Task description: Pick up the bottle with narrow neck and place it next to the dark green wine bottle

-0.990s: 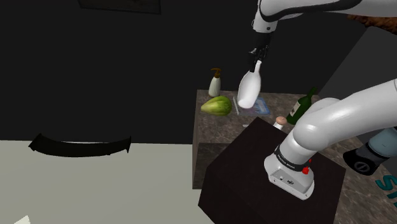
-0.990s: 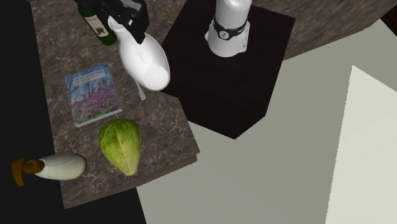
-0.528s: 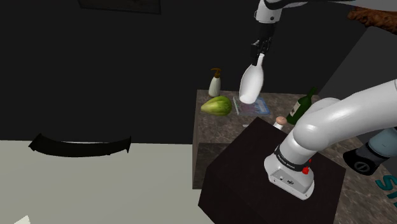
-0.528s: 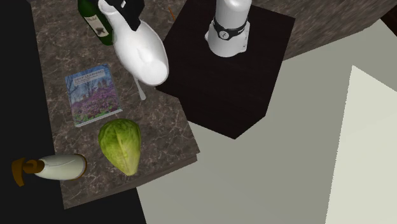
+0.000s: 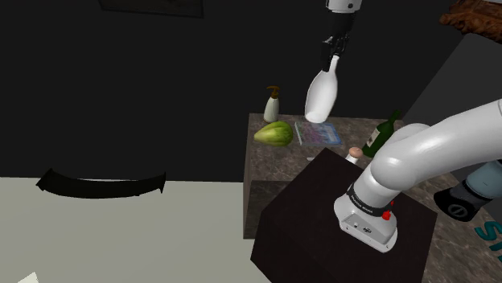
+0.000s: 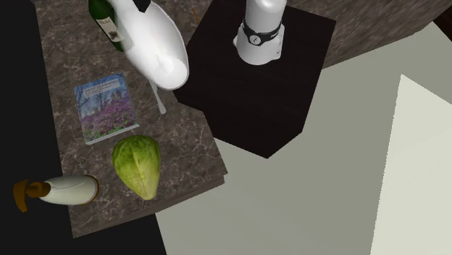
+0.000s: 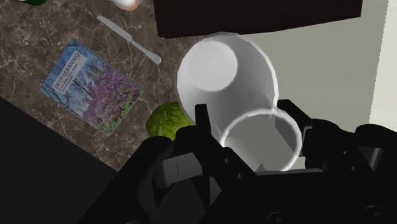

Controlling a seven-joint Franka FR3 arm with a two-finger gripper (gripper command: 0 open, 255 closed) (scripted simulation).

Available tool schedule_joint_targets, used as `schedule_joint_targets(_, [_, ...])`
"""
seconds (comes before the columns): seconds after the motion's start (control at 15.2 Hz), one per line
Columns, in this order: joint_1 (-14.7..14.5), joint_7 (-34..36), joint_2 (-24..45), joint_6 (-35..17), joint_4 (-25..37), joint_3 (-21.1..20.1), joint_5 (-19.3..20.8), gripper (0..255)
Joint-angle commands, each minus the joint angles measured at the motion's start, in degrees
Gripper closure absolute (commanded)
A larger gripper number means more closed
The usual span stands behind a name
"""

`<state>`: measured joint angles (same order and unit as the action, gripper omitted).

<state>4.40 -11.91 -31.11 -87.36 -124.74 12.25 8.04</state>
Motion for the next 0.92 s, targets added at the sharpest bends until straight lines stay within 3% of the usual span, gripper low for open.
schedule_joint_targets(0.0, [-0.1, -0.1, 0.4, 1.5, 2.0, -0.1, -0.1, 255])
schedule_joint_targets(0.86, [6.4, -17.0, -5.6, 3.1, 0.5, 12.9, 10.3, 255])
